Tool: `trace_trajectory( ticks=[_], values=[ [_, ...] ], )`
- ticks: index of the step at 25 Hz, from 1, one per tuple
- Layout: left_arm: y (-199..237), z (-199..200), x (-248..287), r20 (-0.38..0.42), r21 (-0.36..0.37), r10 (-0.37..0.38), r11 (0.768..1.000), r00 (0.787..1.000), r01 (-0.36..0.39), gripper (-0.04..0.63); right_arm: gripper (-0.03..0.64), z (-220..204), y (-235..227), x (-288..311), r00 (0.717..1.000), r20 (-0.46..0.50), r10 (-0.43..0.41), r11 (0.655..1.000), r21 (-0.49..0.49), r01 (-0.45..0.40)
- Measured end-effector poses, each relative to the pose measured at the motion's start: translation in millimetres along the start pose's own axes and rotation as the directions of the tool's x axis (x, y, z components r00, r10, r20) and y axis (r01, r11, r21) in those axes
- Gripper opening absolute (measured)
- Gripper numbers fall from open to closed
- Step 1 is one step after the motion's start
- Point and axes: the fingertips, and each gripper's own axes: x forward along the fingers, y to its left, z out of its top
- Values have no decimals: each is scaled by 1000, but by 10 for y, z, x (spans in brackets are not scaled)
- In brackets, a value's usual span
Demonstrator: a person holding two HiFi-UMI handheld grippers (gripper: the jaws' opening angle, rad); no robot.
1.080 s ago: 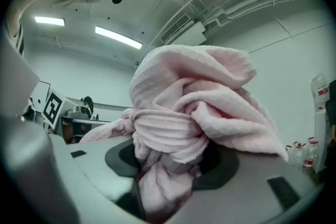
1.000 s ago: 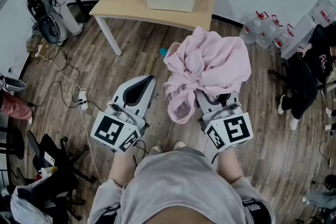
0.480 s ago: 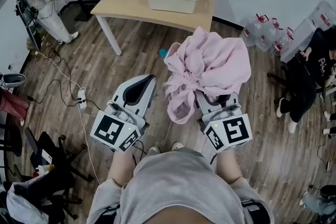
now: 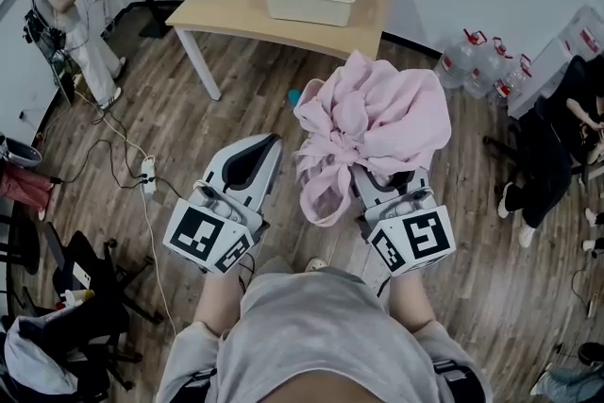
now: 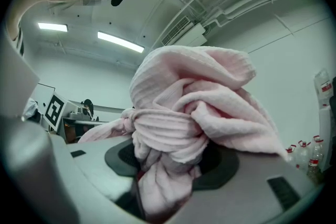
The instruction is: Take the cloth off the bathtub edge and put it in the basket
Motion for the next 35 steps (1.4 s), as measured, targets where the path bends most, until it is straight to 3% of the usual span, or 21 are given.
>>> trace_trajectory(
  ticks=[5,14,20,26,35],
  values=[
    [-106,-51,83,-8,3,3,1000,1000,-3,5,249,-63,-94,-94,1000,12,15,1000,13,-16],
    [129,-152,308,-19,18,-5,1000,1000,6,5,250,-112,-328,74,999,23,-49,998,27,49],
    [711,-62,591,-8,27,-39,999,999,40,5,250,-56,-439,665,996,6,-93,995,17,93],
    [1036,-143,818,-15,91,-75,993,997,76,5,251,-168,-504,1026,991,13,-133,991,-8,133],
    [1942,-105,1164,2,58,-128,990,992,128,5,252,-200,-584,1908,980,5,-197,980,0,197]
  ],
)
